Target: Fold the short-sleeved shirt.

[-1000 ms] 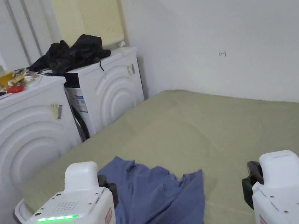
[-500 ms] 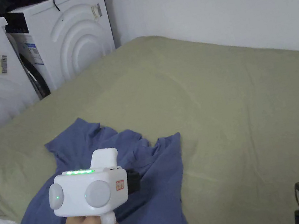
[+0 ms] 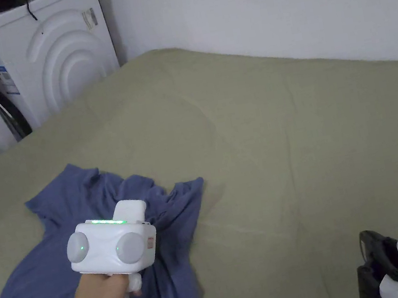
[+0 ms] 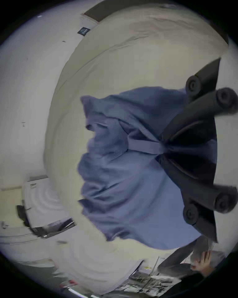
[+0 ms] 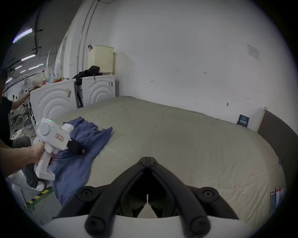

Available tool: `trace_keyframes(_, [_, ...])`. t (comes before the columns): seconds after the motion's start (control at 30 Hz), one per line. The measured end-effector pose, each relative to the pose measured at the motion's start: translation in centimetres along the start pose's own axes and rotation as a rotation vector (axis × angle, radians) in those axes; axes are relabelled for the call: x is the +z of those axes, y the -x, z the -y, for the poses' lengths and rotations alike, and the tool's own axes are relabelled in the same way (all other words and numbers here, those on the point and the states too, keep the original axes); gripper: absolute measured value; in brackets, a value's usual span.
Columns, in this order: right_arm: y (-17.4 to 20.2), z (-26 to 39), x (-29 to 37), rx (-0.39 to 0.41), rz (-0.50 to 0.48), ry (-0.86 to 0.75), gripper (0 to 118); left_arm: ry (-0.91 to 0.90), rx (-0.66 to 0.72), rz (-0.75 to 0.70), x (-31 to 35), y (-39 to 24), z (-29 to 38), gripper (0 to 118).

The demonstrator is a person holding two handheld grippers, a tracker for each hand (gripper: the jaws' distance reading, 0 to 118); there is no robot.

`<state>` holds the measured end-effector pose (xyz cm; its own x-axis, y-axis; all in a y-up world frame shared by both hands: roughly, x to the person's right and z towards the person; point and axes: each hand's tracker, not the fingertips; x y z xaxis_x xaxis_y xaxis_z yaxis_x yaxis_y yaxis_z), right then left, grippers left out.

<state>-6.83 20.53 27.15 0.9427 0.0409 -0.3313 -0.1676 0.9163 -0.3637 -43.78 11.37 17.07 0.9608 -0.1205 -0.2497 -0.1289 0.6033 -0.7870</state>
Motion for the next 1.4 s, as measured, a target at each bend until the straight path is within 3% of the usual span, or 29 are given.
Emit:
trace_keyframes(0.2, [-4.0, -0.2, 5.8, -0.074, 0.1, -0.03, 0, -0.136, 0.01, 0.138, 8.0, -1.9, -3.0, 8])
trace_keyframes(0.27, [-5.4, -0.2, 8.0, -0.086, 0.133, -0.039, 0, -0.208, -0.052, 0.165, 11.6, -4.8, -4.8, 8])
trace_keyframes(0.47, [-10.1, 0.4, 14.3, -0.121, 0.293, -0.074, 0, -0.36, -0.205, 0.372, 22.2, -17.3, -9.0, 8])
trace_keyframes(0.63, [-14.2, 1.4, 18.2, -0.146, 0.408, -0.069, 0, -0.374, -0.345, 0.565, 26.4, -30.1, -9.2, 8])
trace_keyframes(0.8, [-18.7, 3.9, 19.4, -0.193, 0.505, -0.039, 0, -0.269, -0.426, 0.736, 25.4, -41.7, -6.2, 8])
trace_keyframes(0.87, [-20.1, 4.9, 19.3, -0.205, 0.529, -0.012, 0, -0.176, -0.455, 0.774, 22.2, -45.5, -4.8, 8])
trace_keyframes(1.1, [-23.7, 8.1, 16.6, -0.26, 0.558, 0.068, 0, 0.093, -0.533, 0.704, 11.0, -53.4, 2.8, 9])
trace_keyframes(1.13, [-24.0, 8.5, 16.0, -0.258, 0.561, 0.085, 0, 0.103, -0.534, 0.708, 9.8, -53.6, 3.5, 15])
trace_keyframes(1.17, [-24.4, 8.9, 15.6, -0.256, 0.559, 0.095, 0, 0.089, -0.526, 0.707, 9.3, -53.5, 3.9, 35])
trace_keyframes(1.2, [-24.6, 9.2, 15.1, -0.255, 0.561, 0.104, 0, 0.079, -0.506, 0.713, 9.0, -53.1, 4.1, 85])
trace_keyframes(1.23, [-24.8, 9.3, 15.0, -0.257, 0.562, 0.11, 0, 0.055, -0.476, 0.721, 9.0, -52.8, 4.0, 112])
trace_keyframes(1.37, [-24.5, 9.1, 15.0, -0.256, 0.557, 0.107, 0, -0.107, -0.377, 0.738, 13.0, -48.1, 2.4, 113])
trace_keyframes(1.4, [-24.2, 8.8, 15.1, -0.254, 0.552, 0.102, 0, -0.137, -0.35, 0.738, 14.5, -46.2, 2.0, 107])
